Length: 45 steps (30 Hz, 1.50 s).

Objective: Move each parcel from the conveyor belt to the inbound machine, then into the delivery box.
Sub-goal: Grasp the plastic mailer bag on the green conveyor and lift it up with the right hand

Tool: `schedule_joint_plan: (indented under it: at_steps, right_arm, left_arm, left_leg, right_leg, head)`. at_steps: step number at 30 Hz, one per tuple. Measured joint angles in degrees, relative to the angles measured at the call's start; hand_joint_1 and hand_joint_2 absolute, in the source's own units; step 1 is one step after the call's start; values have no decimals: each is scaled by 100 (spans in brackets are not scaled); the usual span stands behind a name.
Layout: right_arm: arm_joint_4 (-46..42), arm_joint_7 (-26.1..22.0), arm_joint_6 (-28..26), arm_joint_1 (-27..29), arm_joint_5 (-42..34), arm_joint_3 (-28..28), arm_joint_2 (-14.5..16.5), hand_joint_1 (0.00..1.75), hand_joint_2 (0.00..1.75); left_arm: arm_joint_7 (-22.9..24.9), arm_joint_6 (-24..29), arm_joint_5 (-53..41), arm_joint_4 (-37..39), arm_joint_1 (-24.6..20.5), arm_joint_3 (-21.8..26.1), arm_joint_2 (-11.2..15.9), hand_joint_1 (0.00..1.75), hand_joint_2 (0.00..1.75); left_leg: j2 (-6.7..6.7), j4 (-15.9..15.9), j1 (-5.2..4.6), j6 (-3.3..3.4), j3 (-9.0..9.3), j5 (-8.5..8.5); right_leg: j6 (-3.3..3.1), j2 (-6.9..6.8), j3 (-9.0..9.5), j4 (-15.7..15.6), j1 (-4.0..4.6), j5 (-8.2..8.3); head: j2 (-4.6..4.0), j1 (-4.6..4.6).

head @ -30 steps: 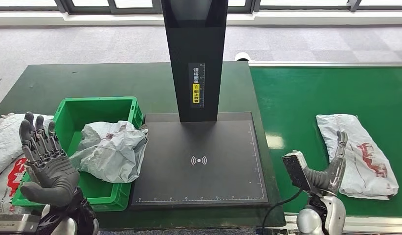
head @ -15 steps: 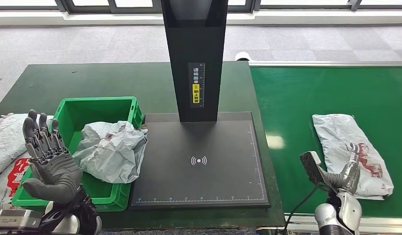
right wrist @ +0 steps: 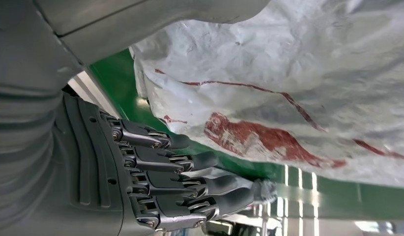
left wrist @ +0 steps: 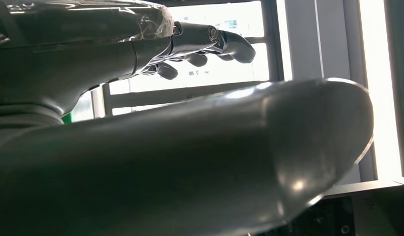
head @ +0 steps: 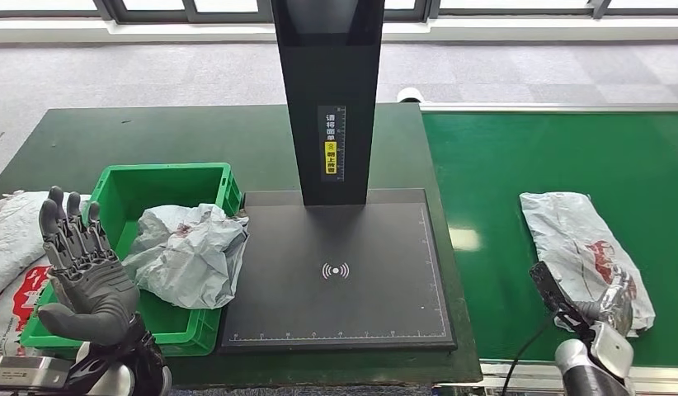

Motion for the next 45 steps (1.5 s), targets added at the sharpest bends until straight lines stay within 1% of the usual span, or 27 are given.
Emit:
schedule_joint_plan:
  at_steps: [3, 7, 10, 13, 14, 17, 18, 20, 22, 24, 26, 30, 32, 35, 37, 39, 42, 45]
  right_arm:
    - [271, 229, 344, -85, 111, -16, -72, 0, 175]
    - [537, 468, 786, -77, 222, -32, -87, 0, 175]
    - [639, 518, 976, -84, 279, -35, -87, 0, 175]
    - [681, 518, 1053, -105, 299, -35, -87, 0, 175]
    - [692, 517, 1070, -111, 303, -35, -87, 9, 175]
    - [711, 426, 1221, -122, 341, -35, -86, 140, 175]
    - [712, 342, 1299, -122, 368, -35, -86, 175, 175]
    - [712, 165, 1393, -119, 433, -35, -75, 175, 175]
    - [710, 52, 1378, -117, 497, -35, -50, 175, 175]
    - [695, -94, 1298, -117, 524, -35, -16, 175, 175]
    - [637, -379, 1086, -102, 482, -35, 40, 175, 175]
    - [200, -1059, 309, 45, 171, -35, 330, 175, 175]
    - [-220, -1239, 172, 193, -72, -29, 518, 175, 175]
    - [-844, -1398, 140, 386, -416, -20, 732, 175, 175]
    - [-1161, -1608, 62, 484, -703, -20, 828, 175, 175]
    - [-1485, -1961, -133, 607, -1112, -20, 915, 175, 175]
    - [-2140, -2808, -565, 859, -2069, -20, 1091, 175, 175]
    - [-2918, -3658, -814, 1145, -3060, -20, 1308, 175, 175]
  left_arm:
    - [0, -45, 8, 4, -2, 0, 0, 0, 0]
    - [2, -123, 13, 60, -55, 0, 0, 0, 0]
    - [2, -152, 13, 119, -91, 0, 0, 0, 0]
    - [2, -161, 13, 167, -110, 0, 0, 0, 0]
    - [3, -162, 13, 180, -117, 0, 0, 0, 0]
    - [4, -169, 12, 218, -136, 0, 0, 0, 0]
    - [4, -173, 8, 232, -142, 0, 0, 0, 0]
    - [4, -174, -6, 264, -158, 0, 0, 0, 0]
    - [5, -172, -17, 290, -165, 1, 0, 0, 0]
    - [7, -162, -20, 302, -162, 2, 0, 0, 0]
    - [7, -134, -30, 297, -144, 8, 0, 0, 0]
    - [5, -43, -90, 220, -37, 35, -1, 0, 0]
    - [4, 26, -138, 171, 22, 37, -3, 0, 0]
    - [4, 151, -203, 129, 87, 37, -7, 0, 0]
    - [4, 213, -217, 105, 117, 37, -7, 0, 0]
    - [4, 271, -219, 78, 138, 37, -7, 0, 0]
    - [4, 349, -219, 43, 161, 37, -7, 0, 0]
    - [4, 393, -218, 38, 165, 37, -7, 0, 0]
  left_leg:
    - [-2, 0, 2, 0, -1, 0]
    - [-2, 0, 2, 0, -1, -1]
    - [-2, 0, 3, 0, 3, -1]
    - [-2, 0, 3, 4, 7, -3]
    - [-2, 1, 3, 6, 8, -4]
    - [-3, 2, 3, 8, 15, -5]
    - [-2, 2, 3, 8, 20, -5]
    - [0, 2, 3, 9, 28, -6]
    - [3, 2, 3, 10, 34, -6]
    - [3, 2, 3, 10, 35, -6]
    - [6, 2, 3, 9, 20, -8]
    - [23, -1, 4, -2, 9, -18]
    - [12, -1, 4, -2, 22, -5]
    - [-20, -3, 4, -3, 15, 10]
    - [-24, -4, 4, -5, 10, 8]
    - [-23, -5, 3, -6, 5, 5]
    - [-24, -4, 3, -4, 0, 3]
    - [-23, -5, 3, -4, 0, 3]
  right_leg:
    - [0, -1, 0, 0, 3, 0]
    - [0, 0, 0, 0, 2, -1]
    - [1, 0, 5, -1, 3, -2]
    - [3, -1, 12, -2, 3, -3]
    - [3, -2, 15, -3, 3, -3]
    - [4, -6, 26, -5, 3, -3]
    - [4, -6, 32, -6, 3, -3]
    - [4, -3, 42, -9, 3, -2]
    - [5, -1, 48, -10, 3, -2]
    - [5, 0, 52, -10, 4, -1]
    - [5, 3, 54, -9, 4, -1]
    - [3, 23, 41, -4, 3, -1]
    - [1, 12, 28, 0, 4, -1]
    - [-2, -17, 21, 3, 4, -1]
    - [-3, -19, 18, 4, 4, -4]
    - [-3, -17, 13, 3, 3, -5]
    - [-2, -18, 8, 2, 2, -7]
    - [-3, -18, 7, 2, 3, -7]
  head:
    - [0, 0]
    - [0, -1]
    - [0, -1]
    - [0, -1]
    - [0, -1]
    - [0, 0]
    - [0, 1]
    - [0, 1]
    - [0, 1]
    - [0, 1]
    - [0, 1]
    - [0, 1]
    - [0, 0]
    - [0, 0]
    - [0, 0]
    - [0, 1]
    - [0, 1]
    - [0, 1]
